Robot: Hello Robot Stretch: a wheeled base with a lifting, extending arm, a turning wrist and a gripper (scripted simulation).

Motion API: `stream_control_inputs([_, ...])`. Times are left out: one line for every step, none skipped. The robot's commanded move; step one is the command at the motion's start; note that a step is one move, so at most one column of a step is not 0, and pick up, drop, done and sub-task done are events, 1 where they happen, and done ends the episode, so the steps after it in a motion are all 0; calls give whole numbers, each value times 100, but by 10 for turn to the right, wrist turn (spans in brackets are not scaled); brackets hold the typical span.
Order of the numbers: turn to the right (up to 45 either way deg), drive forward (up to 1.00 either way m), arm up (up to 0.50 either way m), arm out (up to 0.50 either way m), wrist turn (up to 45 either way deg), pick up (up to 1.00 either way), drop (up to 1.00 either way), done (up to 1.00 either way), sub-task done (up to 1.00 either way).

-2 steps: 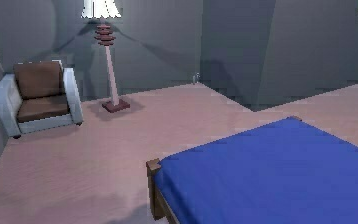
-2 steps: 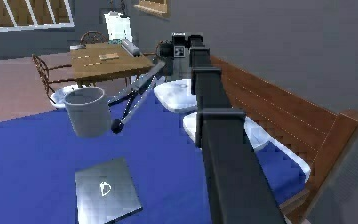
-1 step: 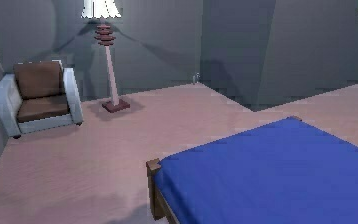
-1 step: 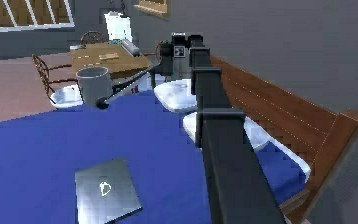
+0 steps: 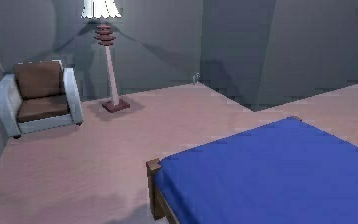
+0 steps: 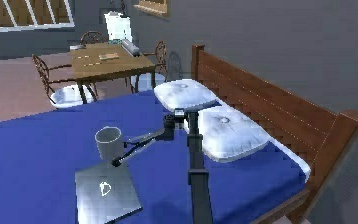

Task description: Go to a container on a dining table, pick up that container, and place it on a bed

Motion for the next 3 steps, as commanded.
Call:
stream_control_inputs([0, 0, -32, 0, 0, 0, 0, 0, 0])
stream_control_inputs([0, 0, 0, 0, 0, 0, 100, 0, 0])
stream_control_inputs([0, 0, 10, 0, 0, 0, 0, 0, 0])
